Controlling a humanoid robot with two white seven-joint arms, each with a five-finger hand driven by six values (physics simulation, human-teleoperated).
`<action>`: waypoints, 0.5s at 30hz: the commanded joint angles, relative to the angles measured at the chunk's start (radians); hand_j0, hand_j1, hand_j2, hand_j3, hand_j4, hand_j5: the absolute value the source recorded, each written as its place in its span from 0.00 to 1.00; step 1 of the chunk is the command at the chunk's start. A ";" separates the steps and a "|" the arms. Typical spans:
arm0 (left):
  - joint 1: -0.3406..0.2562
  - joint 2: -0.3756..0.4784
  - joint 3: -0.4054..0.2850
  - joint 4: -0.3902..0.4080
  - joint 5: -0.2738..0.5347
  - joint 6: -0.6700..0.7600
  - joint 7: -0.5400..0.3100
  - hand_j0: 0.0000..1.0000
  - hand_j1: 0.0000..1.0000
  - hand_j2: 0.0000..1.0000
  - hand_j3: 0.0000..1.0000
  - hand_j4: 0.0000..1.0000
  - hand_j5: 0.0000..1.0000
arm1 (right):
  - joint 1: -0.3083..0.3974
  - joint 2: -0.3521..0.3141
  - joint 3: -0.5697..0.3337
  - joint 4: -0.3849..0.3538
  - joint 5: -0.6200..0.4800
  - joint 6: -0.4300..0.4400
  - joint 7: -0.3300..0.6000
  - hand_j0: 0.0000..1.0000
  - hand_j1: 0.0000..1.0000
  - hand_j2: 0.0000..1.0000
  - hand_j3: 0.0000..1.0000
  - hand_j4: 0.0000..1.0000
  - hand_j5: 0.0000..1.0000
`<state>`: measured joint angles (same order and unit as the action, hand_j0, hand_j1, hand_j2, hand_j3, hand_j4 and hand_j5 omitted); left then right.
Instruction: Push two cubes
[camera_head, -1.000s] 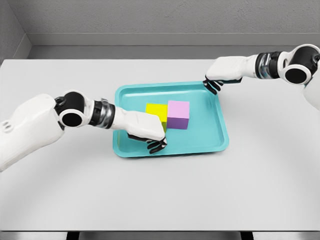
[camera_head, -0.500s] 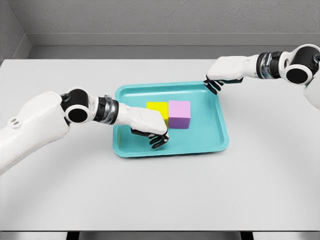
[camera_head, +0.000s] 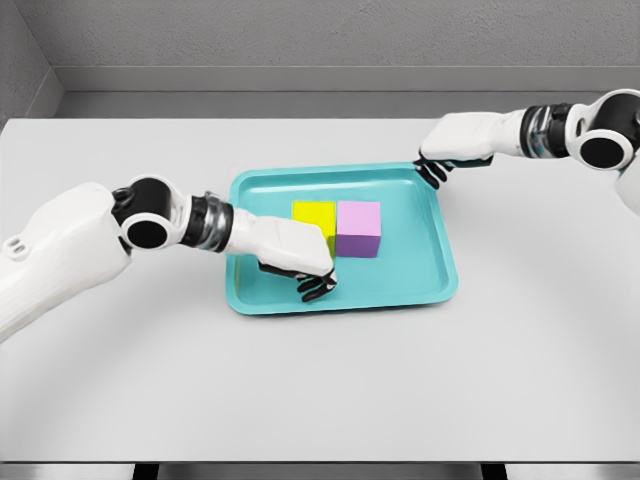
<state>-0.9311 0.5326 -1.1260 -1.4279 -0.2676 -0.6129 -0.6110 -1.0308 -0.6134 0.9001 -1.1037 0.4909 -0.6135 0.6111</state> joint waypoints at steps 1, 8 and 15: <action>0.000 0.112 0.002 -0.184 0.045 0.002 0.000 0.14 0.14 0.14 0.14 0.14 0.14 | 0.002 -0.028 -0.043 -0.001 -0.008 0.003 0.000 0.24 0.24 0.24 0.24 0.24 0.24; 0.002 0.523 0.230 0.102 0.269 0.002 0.000 0.27 0.27 0.27 0.27 0.27 0.27 | 0.063 -0.134 -0.265 -0.001 -0.017 0.003 0.000 0.80 0.80 0.80 0.80 0.80 0.80; 0.028 0.023 0.318 0.675 0.194 0.002 0.000 0.25 0.25 0.25 0.25 0.25 0.25 | 0.106 -0.177 -0.276 0.001 -0.040 0.003 0.000 1.00 1.00 1.00 1.00 1.00 1.00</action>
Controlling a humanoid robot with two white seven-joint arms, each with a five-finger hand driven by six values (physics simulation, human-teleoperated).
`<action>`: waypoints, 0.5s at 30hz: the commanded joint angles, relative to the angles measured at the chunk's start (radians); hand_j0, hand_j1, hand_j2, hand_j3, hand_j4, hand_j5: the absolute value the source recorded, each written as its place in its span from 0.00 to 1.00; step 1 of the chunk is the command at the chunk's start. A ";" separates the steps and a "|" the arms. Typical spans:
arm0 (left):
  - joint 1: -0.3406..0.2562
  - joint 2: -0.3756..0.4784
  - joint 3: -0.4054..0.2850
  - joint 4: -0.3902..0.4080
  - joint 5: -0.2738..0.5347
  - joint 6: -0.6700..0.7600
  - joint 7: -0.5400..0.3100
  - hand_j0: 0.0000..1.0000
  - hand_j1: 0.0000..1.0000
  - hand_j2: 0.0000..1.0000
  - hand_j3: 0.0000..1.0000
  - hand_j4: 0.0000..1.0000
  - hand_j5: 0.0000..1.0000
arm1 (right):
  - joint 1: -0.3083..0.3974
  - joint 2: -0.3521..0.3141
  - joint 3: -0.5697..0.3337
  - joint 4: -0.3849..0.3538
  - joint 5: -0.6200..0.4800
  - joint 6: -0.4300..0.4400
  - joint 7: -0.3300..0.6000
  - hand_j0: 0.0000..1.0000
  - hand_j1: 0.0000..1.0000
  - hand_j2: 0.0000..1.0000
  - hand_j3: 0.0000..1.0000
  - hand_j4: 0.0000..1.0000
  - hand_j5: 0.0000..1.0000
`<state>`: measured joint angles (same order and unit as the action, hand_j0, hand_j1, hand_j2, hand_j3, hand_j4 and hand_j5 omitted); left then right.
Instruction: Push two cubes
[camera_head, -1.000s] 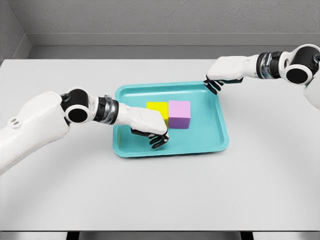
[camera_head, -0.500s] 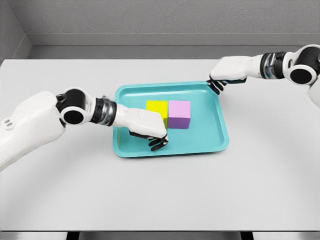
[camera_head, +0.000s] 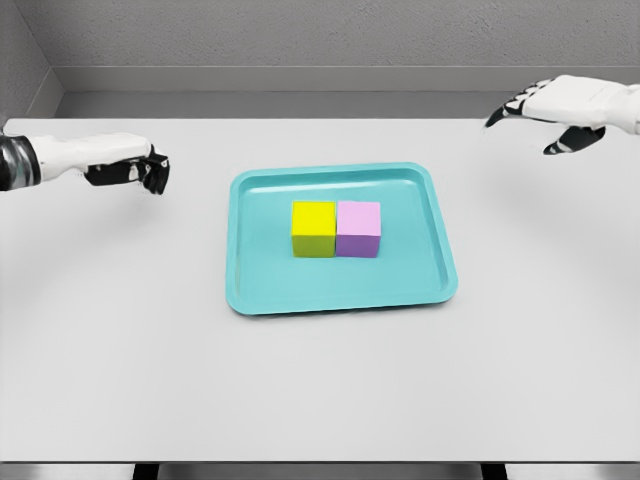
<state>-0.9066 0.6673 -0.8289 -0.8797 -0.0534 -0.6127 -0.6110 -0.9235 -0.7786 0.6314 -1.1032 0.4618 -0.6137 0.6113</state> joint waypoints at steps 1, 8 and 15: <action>0.000 -0.155 0.020 0.140 -0.082 0.002 0.000 0.23 0.23 0.23 0.23 0.23 0.23 | 0.000 -0.028 -0.010 0.000 -0.012 0.003 0.000 1.00 1.00 1.00 1.00 1.00 1.00; -0.029 -0.235 0.016 0.139 -0.154 0.002 0.000 0.21 0.21 0.21 0.21 0.21 0.21 | 0.002 -0.031 -0.006 0.000 -0.019 0.003 0.000 1.00 1.00 1.00 1.00 1.00 1.00; -0.043 -0.278 0.013 0.133 -0.155 0.002 0.000 0.21 0.21 0.21 0.21 0.21 0.21 | 0.008 -0.030 -0.004 0.000 -0.019 0.003 0.000 1.00 1.00 1.00 1.00 1.00 1.00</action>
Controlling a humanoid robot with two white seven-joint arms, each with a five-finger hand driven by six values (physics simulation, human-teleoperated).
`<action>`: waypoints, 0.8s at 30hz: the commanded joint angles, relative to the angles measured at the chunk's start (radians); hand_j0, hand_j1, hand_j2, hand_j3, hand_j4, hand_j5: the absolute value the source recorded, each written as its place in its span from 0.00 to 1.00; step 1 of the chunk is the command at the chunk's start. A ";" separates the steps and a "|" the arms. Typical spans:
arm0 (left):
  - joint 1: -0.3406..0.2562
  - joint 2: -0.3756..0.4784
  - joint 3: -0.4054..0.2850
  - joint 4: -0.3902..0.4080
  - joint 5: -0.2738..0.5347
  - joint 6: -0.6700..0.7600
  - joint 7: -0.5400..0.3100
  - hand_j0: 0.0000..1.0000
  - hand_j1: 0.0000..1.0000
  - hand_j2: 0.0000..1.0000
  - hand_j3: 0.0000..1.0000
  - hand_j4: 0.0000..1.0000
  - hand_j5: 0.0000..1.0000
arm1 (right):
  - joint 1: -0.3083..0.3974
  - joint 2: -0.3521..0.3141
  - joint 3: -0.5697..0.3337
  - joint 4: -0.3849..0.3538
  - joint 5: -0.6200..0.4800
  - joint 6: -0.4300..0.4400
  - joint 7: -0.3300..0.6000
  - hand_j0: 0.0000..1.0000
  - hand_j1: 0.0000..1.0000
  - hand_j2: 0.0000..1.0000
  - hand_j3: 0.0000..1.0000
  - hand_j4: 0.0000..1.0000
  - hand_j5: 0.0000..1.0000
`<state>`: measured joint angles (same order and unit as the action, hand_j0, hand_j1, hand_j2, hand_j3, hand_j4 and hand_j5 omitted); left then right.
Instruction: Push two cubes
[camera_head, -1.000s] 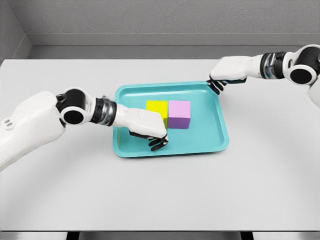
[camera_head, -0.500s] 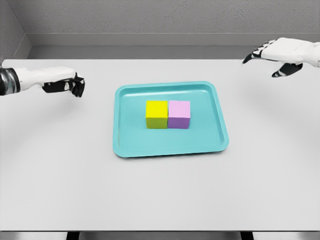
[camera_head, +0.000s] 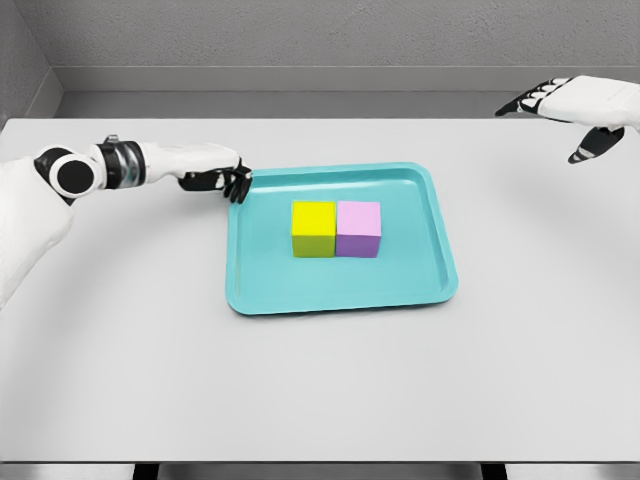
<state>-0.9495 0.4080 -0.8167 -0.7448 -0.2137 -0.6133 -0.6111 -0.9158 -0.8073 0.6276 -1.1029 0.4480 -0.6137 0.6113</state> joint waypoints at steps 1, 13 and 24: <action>0.000 -0.029 -0.001 -0.002 0.005 0.002 0.000 0.21 0.21 0.21 0.21 0.21 0.21 | 0.000 -0.001 0.000 0.000 -0.005 0.003 0.000 1.00 1.00 1.00 1.00 1.00 1.00; 0.002 -0.077 -0.007 -0.004 -0.001 0.002 0.000 0.21 0.21 0.21 0.21 0.21 0.21 | 0.000 -0.003 0.004 -0.003 -0.005 0.003 0.000 1.00 1.00 1.00 1.00 1.00 1.00; 0.014 -0.087 -0.016 -0.039 0.000 0.002 0.000 0.21 0.21 0.21 0.21 0.21 0.21 | 0.003 -0.001 0.004 -0.005 -0.005 0.003 0.000 1.00 1.00 1.00 1.00 1.00 1.00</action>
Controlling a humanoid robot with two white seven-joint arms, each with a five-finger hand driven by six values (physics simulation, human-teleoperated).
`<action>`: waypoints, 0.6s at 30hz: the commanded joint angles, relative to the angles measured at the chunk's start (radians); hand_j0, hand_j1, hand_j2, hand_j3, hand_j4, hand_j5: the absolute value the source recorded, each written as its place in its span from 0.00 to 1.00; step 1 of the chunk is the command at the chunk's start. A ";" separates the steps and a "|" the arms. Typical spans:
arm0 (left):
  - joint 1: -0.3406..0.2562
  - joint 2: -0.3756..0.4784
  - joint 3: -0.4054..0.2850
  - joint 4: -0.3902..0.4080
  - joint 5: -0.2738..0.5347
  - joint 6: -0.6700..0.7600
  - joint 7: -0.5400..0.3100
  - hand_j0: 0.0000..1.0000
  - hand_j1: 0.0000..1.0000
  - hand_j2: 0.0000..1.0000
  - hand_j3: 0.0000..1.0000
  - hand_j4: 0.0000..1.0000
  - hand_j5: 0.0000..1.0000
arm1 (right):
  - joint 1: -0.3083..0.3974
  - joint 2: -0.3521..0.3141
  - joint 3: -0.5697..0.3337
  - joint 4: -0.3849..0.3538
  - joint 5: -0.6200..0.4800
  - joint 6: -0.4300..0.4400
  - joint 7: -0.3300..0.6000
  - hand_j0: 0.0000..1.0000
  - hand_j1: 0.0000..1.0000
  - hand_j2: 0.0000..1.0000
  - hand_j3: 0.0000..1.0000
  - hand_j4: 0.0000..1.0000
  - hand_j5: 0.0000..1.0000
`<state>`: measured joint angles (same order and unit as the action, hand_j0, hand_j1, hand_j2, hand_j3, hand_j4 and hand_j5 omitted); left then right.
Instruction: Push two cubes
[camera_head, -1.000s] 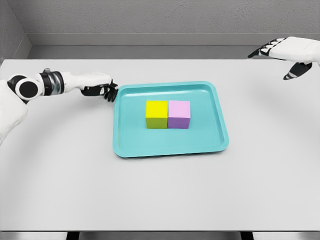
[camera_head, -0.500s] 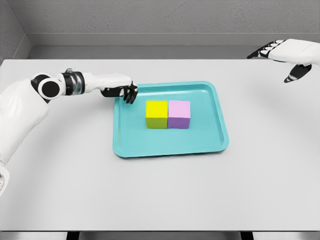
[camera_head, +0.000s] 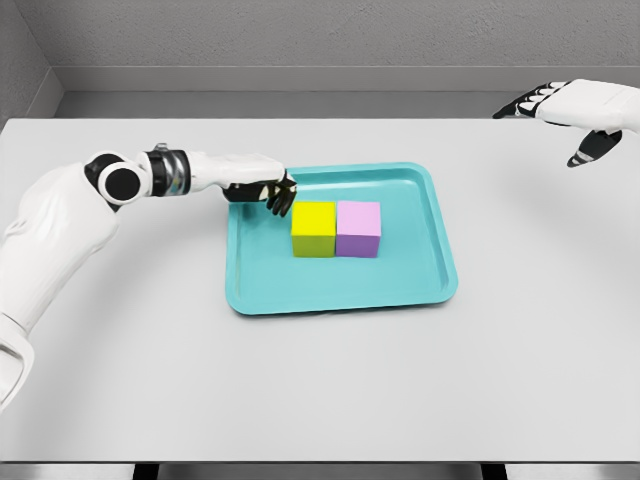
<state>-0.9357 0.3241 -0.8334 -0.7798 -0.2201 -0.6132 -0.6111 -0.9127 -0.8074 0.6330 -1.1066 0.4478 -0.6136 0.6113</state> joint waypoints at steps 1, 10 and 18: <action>0.000 -0.004 0.000 -0.004 0.007 0.002 0.000 0.21 0.21 0.21 0.21 0.21 0.21 | 0.000 -0.001 -0.001 -0.001 -0.004 0.003 0.000 1.00 1.00 1.00 1.00 1.00 1.00; -0.003 0.003 -0.001 0.002 0.010 0.002 0.000 0.21 0.21 0.21 0.21 0.21 0.21 | 0.002 -0.003 -0.001 -0.001 -0.004 0.003 0.000 1.00 1.00 1.00 1.00 1.00 1.00; -0.008 0.297 0.140 0.013 0.284 0.002 0.000 0.58 0.58 0.58 0.58 0.58 0.58 | 0.002 -0.015 -0.001 -0.001 -0.004 0.003 0.000 1.00 1.00 1.00 1.00 1.00 1.00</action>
<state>-0.9297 0.5090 -0.7584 -0.7726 -0.0616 -0.6135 -0.6111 -0.9112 -0.8170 0.6330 -1.1074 0.4484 -0.6138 0.6113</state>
